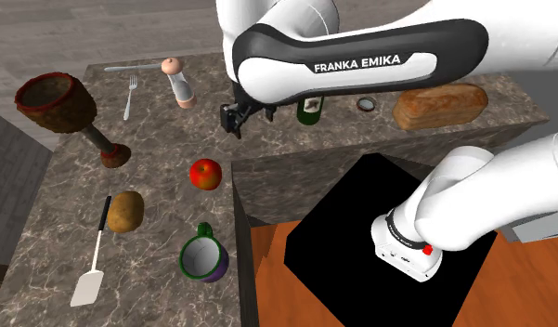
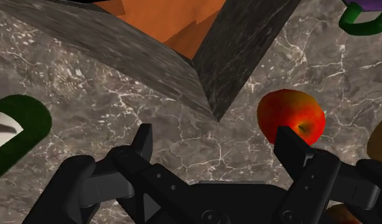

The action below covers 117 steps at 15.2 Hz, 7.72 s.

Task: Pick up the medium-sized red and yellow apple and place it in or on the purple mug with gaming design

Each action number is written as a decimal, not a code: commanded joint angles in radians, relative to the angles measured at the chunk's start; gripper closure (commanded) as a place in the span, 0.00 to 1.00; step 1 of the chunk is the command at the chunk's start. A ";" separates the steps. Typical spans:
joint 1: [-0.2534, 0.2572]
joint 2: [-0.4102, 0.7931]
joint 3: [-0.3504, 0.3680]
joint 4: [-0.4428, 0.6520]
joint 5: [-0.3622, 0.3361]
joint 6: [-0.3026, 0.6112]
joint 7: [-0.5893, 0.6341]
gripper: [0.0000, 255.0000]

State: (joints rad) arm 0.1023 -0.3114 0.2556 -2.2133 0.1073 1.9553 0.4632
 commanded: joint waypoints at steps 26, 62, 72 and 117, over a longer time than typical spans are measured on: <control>0.079 0.495 0.115 0.264 -0.121 0.224 0.237 0.00; 0.072 0.417 0.120 0.510 -0.090 -0.095 0.228 1.00; 0.093 0.393 0.137 0.602 -0.085 -0.208 0.268 1.00; 0.251 0.281 0.292 0.274 -0.056 0.032 0.568 1.00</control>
State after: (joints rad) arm 0.3531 -0.0308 0.5472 -1.9371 0.0516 1.9841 1.0306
